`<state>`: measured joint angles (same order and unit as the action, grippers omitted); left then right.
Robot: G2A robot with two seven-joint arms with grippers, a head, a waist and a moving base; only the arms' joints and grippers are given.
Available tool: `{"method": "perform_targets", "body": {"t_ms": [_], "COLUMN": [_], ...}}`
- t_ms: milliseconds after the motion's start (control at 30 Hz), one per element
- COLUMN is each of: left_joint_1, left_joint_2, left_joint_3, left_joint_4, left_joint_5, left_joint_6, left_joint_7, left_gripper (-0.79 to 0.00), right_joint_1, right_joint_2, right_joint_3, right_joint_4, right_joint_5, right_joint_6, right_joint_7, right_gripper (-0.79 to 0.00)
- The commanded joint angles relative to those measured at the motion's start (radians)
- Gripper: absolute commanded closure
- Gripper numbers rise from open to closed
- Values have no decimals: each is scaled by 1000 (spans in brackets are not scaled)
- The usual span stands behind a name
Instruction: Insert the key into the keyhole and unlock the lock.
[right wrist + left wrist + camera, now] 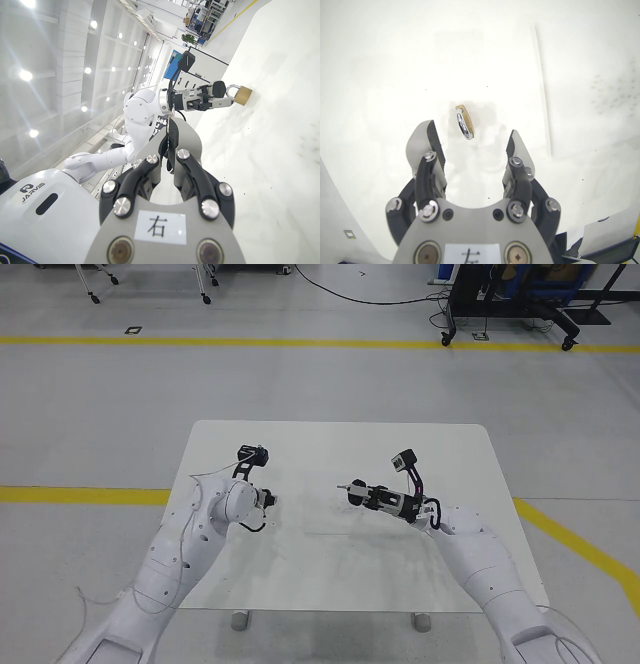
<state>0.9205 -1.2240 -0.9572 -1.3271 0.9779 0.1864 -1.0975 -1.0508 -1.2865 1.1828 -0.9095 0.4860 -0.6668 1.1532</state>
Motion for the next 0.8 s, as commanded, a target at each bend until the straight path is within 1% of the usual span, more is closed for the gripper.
{"method": "perform_targets", "body": {"t_ms": [0,67,200,400,433,500,567,600,767], "left_joint_1": [-11,-20,-36,-52,-53,-58,-63,-66,-70], "left_joint_2": [-6,-11,-20,-33,-34,-36,-37,-38,-41], "left_joint_3": [8,15,32,51,51,54,56,59,58], "left_joint_4": [20,34,61,94,98,107,119,125,134], "left_joint_5": [-7,-11,-5,4,4,8,19,28,41], "left_joint_6": [3,9,14,39,40,33,32,28,22], "left_joint_7": [8,13,16,26,27,24,20,17,14], "left_gripper": [-360,-345,-351,-326,-308,-231,-105,0,0], "right_joint_1": [0,0,0,0,0,0,0,0,0], "right_joint_2": [0,0,0,0,0,0,0,0,0], "right_joint_3": [0,0,0,0,0,0,0,0,0], "right_joint_4": [0,0,0,0,0,0,0,0,0], "right_joint_5": [0,0,0,0,0,0,0,0,0], "right_joint_6": [0,0,0,0,0,0,0,0,0], "right_joint_7": [0,0,0,0,0,0,0,0,0], "right_gripper": [0,0,0,0,0,0,0,0,0]}}
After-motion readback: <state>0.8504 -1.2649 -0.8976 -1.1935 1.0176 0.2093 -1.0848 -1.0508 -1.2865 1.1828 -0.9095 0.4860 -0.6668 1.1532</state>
